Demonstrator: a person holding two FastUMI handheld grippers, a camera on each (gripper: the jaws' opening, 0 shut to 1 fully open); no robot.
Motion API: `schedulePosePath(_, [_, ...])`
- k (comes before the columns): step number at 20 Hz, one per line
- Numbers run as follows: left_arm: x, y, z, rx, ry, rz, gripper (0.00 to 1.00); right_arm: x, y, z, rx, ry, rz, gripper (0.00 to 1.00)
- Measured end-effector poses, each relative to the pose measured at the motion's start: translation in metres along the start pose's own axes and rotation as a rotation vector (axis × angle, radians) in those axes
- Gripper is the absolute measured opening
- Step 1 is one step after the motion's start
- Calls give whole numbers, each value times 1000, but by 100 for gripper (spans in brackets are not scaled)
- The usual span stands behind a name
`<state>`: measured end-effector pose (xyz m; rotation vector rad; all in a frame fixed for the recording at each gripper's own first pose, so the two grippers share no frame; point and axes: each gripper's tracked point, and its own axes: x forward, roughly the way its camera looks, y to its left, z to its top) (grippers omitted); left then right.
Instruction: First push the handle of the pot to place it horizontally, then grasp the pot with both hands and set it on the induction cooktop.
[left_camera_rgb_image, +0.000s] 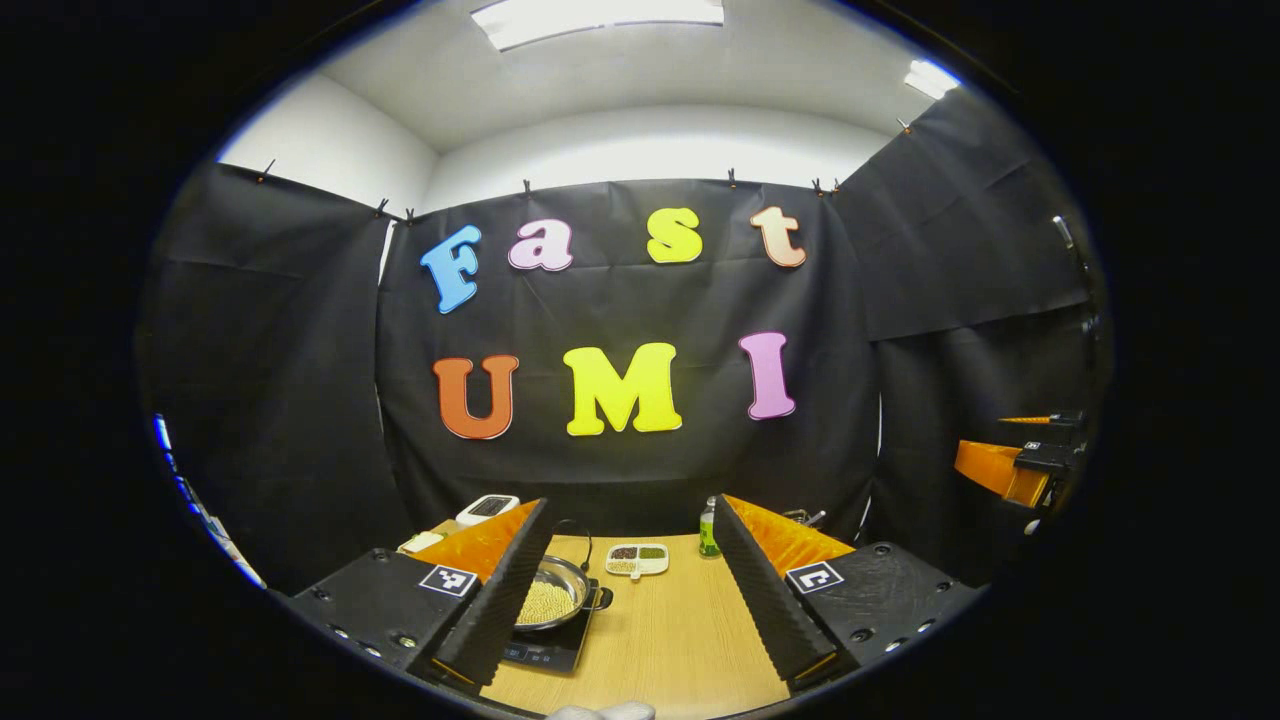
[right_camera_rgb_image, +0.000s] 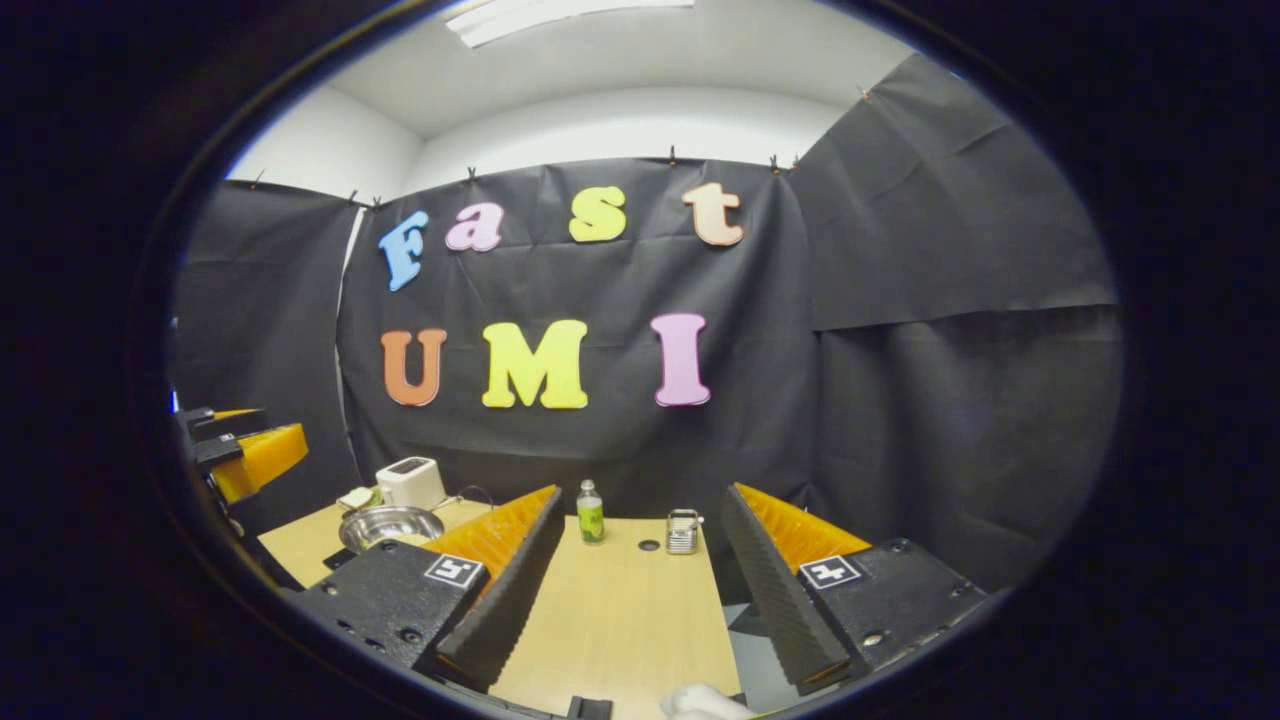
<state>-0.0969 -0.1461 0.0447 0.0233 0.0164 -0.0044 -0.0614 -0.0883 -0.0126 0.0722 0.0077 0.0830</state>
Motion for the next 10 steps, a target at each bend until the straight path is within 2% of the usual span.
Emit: schedulePosePath(10, [-3, 6, 2, -2, 2, 3, 96, -4, 3, -1, -2, 6, 0, 99])
